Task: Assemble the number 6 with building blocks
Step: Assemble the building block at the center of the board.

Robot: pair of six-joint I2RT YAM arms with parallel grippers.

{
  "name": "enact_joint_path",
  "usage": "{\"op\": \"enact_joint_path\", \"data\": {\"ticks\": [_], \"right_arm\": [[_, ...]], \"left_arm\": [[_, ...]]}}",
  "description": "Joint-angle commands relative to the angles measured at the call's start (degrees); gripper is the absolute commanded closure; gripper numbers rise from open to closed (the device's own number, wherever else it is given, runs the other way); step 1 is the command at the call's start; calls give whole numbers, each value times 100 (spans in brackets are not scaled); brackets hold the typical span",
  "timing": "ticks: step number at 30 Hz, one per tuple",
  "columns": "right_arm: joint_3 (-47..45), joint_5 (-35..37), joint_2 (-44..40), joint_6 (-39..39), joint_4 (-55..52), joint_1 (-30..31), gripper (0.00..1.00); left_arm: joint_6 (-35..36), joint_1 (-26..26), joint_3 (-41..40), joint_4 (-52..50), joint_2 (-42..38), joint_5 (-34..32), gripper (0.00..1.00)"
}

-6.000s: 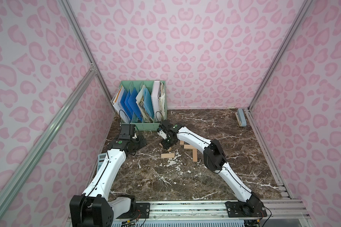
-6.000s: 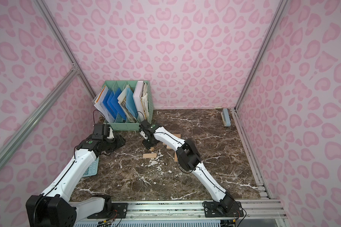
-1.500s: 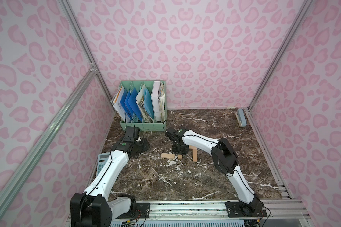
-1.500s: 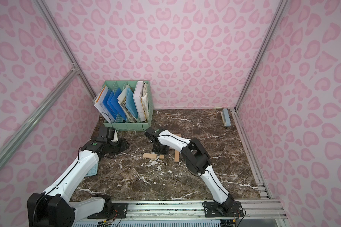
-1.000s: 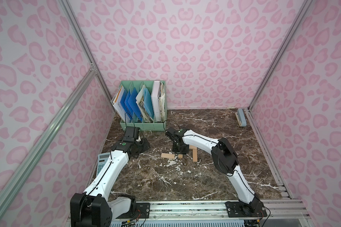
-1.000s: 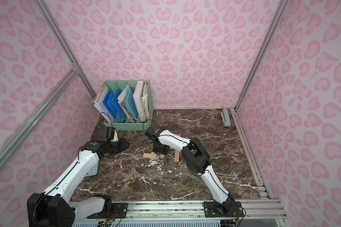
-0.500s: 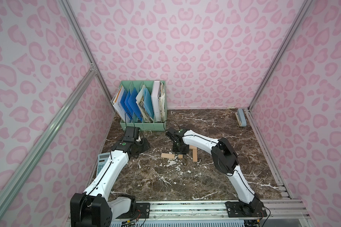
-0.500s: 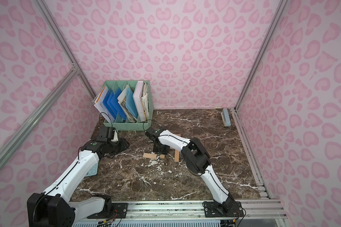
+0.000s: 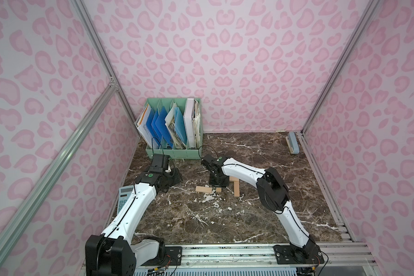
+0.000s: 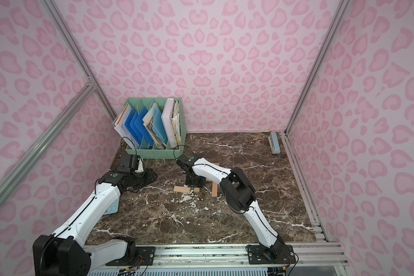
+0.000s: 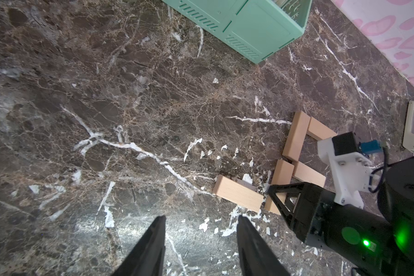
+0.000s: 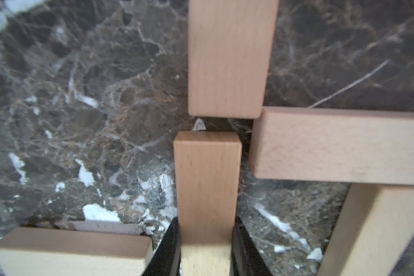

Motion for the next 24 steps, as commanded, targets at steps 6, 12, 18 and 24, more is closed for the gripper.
{"op": "enact_joint_path", "data": {"ticks": [6,12,18,24], "right_arm": [[-124,56,-72,36,-201,12,82],[-272,118,-186,90,-158,12,84],[-282,108,-183,94,-130,38,84],[-279,100,-169,63,-117,47,73]], "left_arm": [[22,-1,10,24,-44,11,48],[14,-14,-16,17,-79,7,48],[5,-30,-17,6,-105,12,48],[16,-32,-42,-14,-125,14,48]]}}
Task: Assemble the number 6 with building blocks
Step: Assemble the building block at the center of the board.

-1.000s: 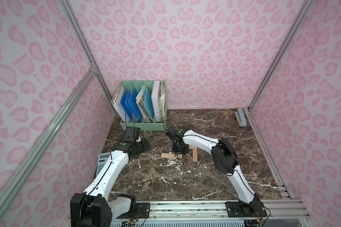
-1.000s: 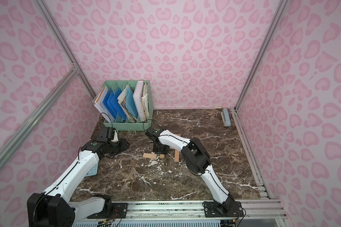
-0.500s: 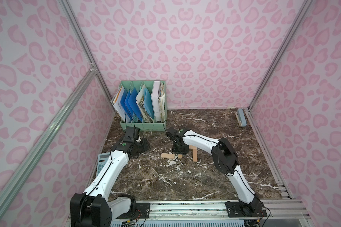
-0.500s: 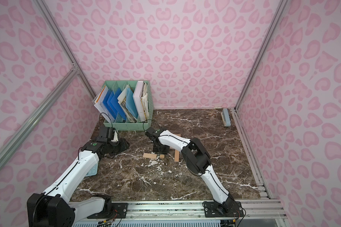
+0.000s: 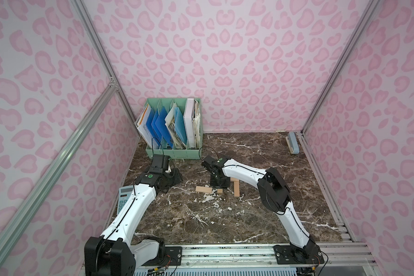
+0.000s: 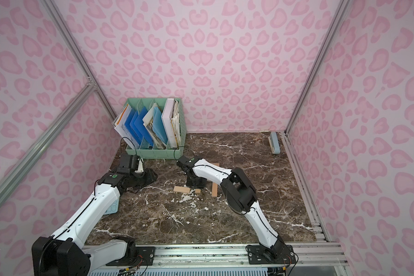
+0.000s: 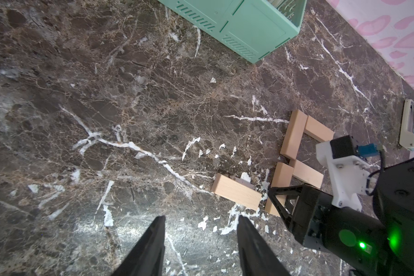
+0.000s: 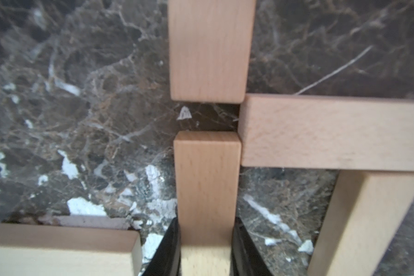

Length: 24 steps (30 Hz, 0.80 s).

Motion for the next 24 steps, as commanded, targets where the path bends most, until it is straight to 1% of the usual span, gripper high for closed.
{"op": "enact_joint_path", "data": {"ticks": [1,7,8,10,12,17,24], "right_arm": [[-5,-4,-9,-4,-153,10,73],[0,78,-27,31,-189,6,71],[15,91,-34,31,-201,6,69],[25,84,-19,24,-210,-1,61],[33,85,-20,22,-205,3,57],[21,113,-40,22,-218,-3,54],[212,168,-53,-48,-317,28,43]], "left_arm": [[14,1,-14,-12,-36,15,48],[27,-7,5,-10,-29,23,48],[22,-8,3,-9,-27,23,48],[22,-9,16,-22,-27,33,48],[22,-10,15,-11,-27,33,48],[22,-22,16,-12,-17,40,48],[22,-31,42,-20,-10,41,48]]}}
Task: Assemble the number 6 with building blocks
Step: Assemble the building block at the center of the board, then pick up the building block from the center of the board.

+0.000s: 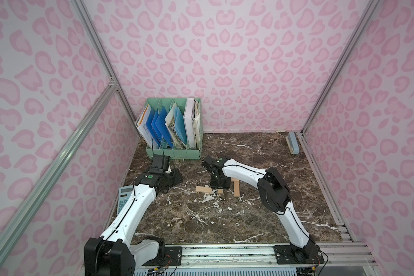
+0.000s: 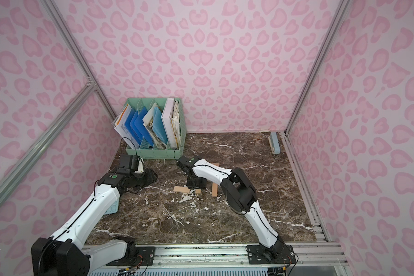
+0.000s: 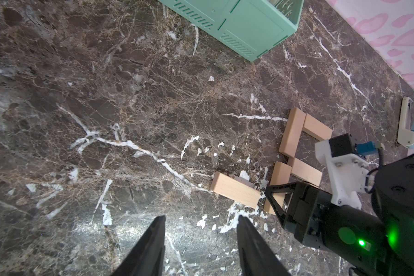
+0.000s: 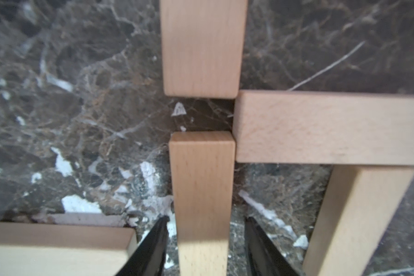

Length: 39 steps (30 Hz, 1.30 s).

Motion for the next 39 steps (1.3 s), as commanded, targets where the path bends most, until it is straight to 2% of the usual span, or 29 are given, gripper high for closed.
{"op": "enact_joint_path", "data": {"ticks": [1,5,8,11,13,16,21,30,34,39], "right_arm": [[247,171,-47,-90,-274,48,41],[1167,557,-35,-253,-883,117,39],[1587,669,-269,-688,-820,120,38],[1328,178,-480,-1802,-213,56,35],[1120,-73,-455,-2269,-81,-4,33],[970,-292,-363,-2813,8,9,31],[972,-273,-362,-3562,102,237,33],[938,-642,-97,-4631,343,537,34],[1193,-652,380,-4788,255,594,37],[1274,-507,571,-5004,162,628,37]], "left_arm": [[29,-7,56,-11,6,17,47],[46,-5,99,-46,-12,-4,48],[64,-7,124,-81,-32,-60,48],[32,-2,185,-68,-86,-87,48],[-2,-2,221,-46,-115,-96,48],[-15,-3,309,-86,-135,-138,48],[-22,23,446,-185,-204,-254,48],[-94,151,409,-144,-343,-286,48],[-90,170,405,-193,-436,-341,48],[-77,186,339,-261,-516,-378,48]]}}
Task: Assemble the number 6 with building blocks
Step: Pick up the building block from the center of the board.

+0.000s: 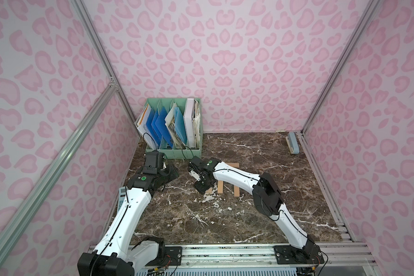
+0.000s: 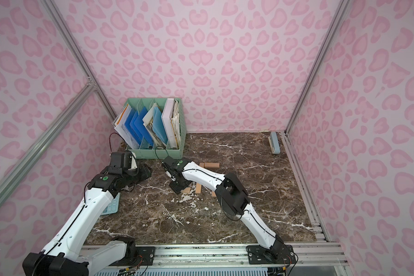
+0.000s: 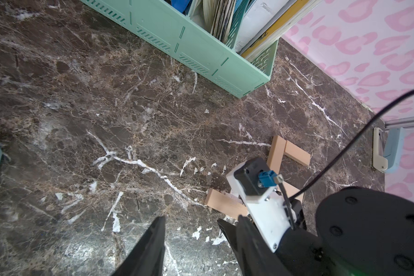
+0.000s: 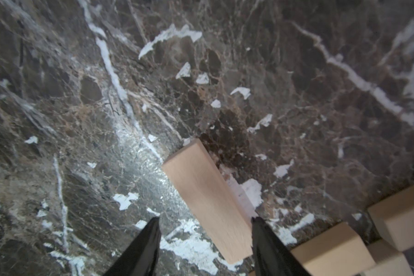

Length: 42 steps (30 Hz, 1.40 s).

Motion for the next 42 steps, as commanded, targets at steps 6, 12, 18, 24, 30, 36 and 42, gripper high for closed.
{"op": "enact_joint_path", "data": {"ticks": [6,12,18,24,30,36,42], "right_arm": [[52,311,185,-403,-228,20,38],[37,519,295,-530,-233,24,40],[43,593,367,-694,-223,25,49],[101,646,388,-841,-248,31,68],[-241,714,156,-884,-196,57,73],[-793,505,-461,-1178,15,164,73],[-1868,-65,-1524,-2297,448,344,71]], "left_arm": [[9,28,-77,-52,-68,-80,48],[2,42,-92,-33,-60,-72,49],[5,40,-107,-45,-60,-63,49],[-1,42,-115,-10,-26,-63,49],[11,60,-149,-5,-48,-76,48],[6,64,-143,7,-16,-63,49],[-10,73,-166,71,32,-39,49]]}}
